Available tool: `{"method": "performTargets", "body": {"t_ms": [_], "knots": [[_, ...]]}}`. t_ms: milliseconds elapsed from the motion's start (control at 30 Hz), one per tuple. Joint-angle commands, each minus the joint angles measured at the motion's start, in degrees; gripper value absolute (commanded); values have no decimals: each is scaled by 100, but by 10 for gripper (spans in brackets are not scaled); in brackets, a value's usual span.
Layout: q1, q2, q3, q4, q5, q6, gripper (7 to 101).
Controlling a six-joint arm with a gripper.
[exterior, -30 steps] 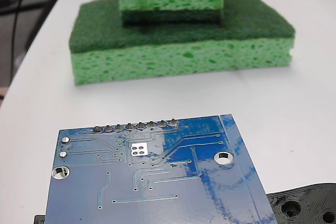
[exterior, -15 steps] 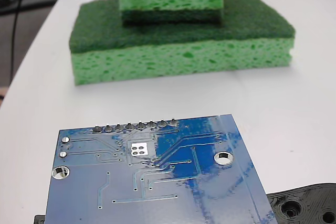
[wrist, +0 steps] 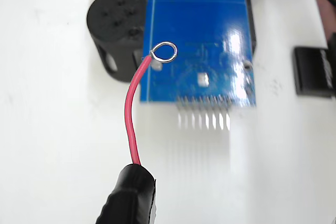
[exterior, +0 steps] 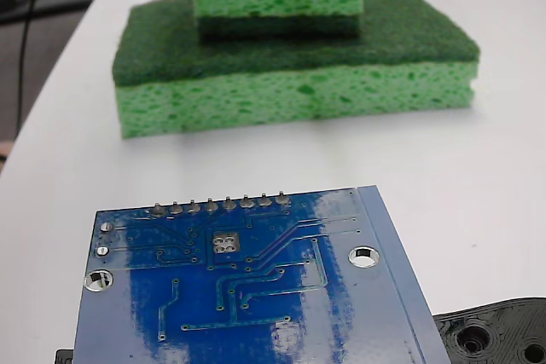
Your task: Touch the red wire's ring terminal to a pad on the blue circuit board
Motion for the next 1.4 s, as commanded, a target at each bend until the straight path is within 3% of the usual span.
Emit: {"method": "performTargets", "body": {"t_ms": [33,267,500,633,1400], "knots": [[53,-1090,-773,88,-264,-88,1003],[141,-2443,-1872,545,-457,-404,1003],[272,-2953,-2013,439,-571,-624,1003],[343,-3401,-2355,703,-606,-791,1003],[527,-3472,-2180,519,-765,-923,1003]]}}
